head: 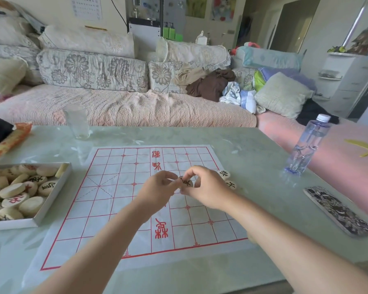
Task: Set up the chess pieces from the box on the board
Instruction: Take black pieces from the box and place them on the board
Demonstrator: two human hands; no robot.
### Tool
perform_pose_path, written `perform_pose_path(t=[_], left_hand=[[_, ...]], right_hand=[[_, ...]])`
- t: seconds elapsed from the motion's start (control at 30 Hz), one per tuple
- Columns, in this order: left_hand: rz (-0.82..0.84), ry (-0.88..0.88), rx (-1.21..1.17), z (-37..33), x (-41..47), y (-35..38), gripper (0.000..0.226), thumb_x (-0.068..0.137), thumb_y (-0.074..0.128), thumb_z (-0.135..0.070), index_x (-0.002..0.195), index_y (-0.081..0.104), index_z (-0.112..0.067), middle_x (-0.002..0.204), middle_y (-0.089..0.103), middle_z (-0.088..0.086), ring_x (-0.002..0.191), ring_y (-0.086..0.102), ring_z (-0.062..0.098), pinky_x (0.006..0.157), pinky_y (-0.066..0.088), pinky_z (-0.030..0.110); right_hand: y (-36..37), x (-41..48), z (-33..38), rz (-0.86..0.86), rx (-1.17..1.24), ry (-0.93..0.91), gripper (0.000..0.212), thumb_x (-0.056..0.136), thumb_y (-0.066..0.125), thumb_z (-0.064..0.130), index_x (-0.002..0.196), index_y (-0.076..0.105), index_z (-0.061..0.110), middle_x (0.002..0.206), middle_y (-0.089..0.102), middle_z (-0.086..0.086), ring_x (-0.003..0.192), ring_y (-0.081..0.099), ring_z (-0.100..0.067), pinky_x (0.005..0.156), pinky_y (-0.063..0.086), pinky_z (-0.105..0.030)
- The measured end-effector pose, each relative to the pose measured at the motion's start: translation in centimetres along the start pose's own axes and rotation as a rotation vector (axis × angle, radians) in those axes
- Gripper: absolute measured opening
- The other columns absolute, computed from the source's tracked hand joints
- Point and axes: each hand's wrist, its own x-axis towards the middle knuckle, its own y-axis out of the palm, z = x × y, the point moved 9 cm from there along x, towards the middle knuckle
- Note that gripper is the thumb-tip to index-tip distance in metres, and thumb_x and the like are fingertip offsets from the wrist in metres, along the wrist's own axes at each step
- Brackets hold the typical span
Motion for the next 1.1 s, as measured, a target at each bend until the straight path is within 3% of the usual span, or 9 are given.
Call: perform_pose_path(t=[0.07, 0.17, 0.27, 0.5, 0.67, 0.77, 0.9, 1.1], left_hand=[[-0.029, 0.128, 0.315, -0.8, 0.8, -0.6, 0.019, 0.092, 0.057, -0.035, 0.109, 0.06, -0.028, 0.104, 0.062, -0.012, 0.081, 0.063, 0.013, 0.062, 0.051, 0.024], [-0.079, 0.253, 0.759, -0.5, 2.8, -1.8, 0.03, 0.09, 0.058, -0.039, 0.12, 0.057, -0.034, 0.123, 0.054, -0.007, 0.114, 0.048, 0.016, 0.088, 0.047, 0.032], [-0.068, 0.207, 0.923, 1.3, 4.3, -3.1, 0.046, 0.088, 0.057, -0.048, 0.131, 0.049, -0.035, 0.135, 0.045, -0.005, 0.125, 0.038, 0.019, 0.101, 0.037, 0.037], [-0.07, 0.163, 0.943, 3.8, 6.2, -5.1, 0.065, 0.082, 0.055, -0.061, 0.14, 0.039, -0.038, 0.139, 0.039, -0.007, 0.126, 0.036, 0.017, 0.102, 0.034, 0.035], [-0.036, 0.135, 0.894, 5.6, 7.0, -6.0, 0.066, 0.078, 0.056, -0.068, 0.136, 0.042, -0.041, 0.137, 0.037, -0.013, 0.127, 0.032, 0.013, 0.106, 0.031, 0.034], [-0.046, 0.154, 0.875, 5.8, 7.3, -6.3, 0.064, 0.077, 0.057, -0.068, 0.134, 0.044, -0.042, 0.135, 0.037, -0.015, 0.127, 0.03, 0.012, 0.106, 0.028, 0.034], [-0.04, 0.159, 0.874, 5.9, 7.5, -6.2, 0.063, 0.078, 0.057, -0.068, 0.134, 0.044, -0.042, 0.135, 0.037, -0.015, 0.127, 0.029, 0.012, 0.106, 0.028, 0.034], [-0.029, 0.128, 0.845, 5.8, 7.4, -6.4, 0.062, 0.081, 0.058, -0.062, 0.136, 0.043, -0.04, 0.137, 0.037, -0.011, 0.128, 0.03, 0.015, 0.106, 0.03, 0.036]], right_hand=[[-1.4, 1.1, -1.8, -0.098, -0.034, 0.056, 0.022, 0.08, 0.076, 0.045, 0.089, 0.063, 0.03, 0.072, 0.059, 0.032, 0.06, 0.051, 0.008, 0.058, 0.036, -0.014], [-3.3, 3.7, -5.8, -0.229, -0.059, 0.165, 0.023, 0.079, 0.074, 0.048, 0.088, 0.063, 0.029, 0.094, 0.066, 0.018, 0.089, 0.06, 0.0, 0.081, 0.048, -0.026], [-4.8, 6.8, -9.3, -0.272, -0.162, 0.246, 0.021, 0.082, 0.072, 0.043, 0.093, 0.062, 0.029, 0.101, 0.066, 0.014, 0.097, 0.062, -0.01, 0.084, 0.048, -0.031], [-6.1, 15.6, -13.7, -0.276, -0.319, 0.299, 0.022, 0.085, 0.07, 0.042, 0.1, 0.062, 0.028, 0.108, 0.067, 0.006, 0.098, 0.062, -0.019, 0.084, 0.049, -0.032], [-6.0, 20.2, -15.2, -0.286, -0.398, 0.296, 0.022, 0.091, 0.064, 0.038, 0.106, 0.062, 0.022, 0.115, 0.067, 0.0, 0.105, 0.061, -0.024, 0.086, 0.047, -0.033], [-6.1, 21.6, -15.4, -0.308, -0.467, 0.303, 0.021, 0.094, 0.059, 0.037, 0.106, 0.063, 0.02, 0.117, 0.065, -0.003, 0.107, 0.061, -0.027, 0.086, 0.047, -0.034], [-5.2, 22.2, -16.2, -0.206, -0.561, 0.357, 0.015, 0.092, 0.054, 0.041, 0.095, 0.058, 0.026, 0.115, 0.065, -0.002, 0.108, 0.06, -0.029, 0.086, 0.047, -0.035], [-4.8, 21.2, -14.0, -0.226, -0.602, 0.345, 0.023, 0.093, 0.053, 0.032, 0.114, 0.06, 0.025, 0.127, 0.049, -0.01, 0.113, 0.056, -0.034, 0.094, 0.045, -0.038]])
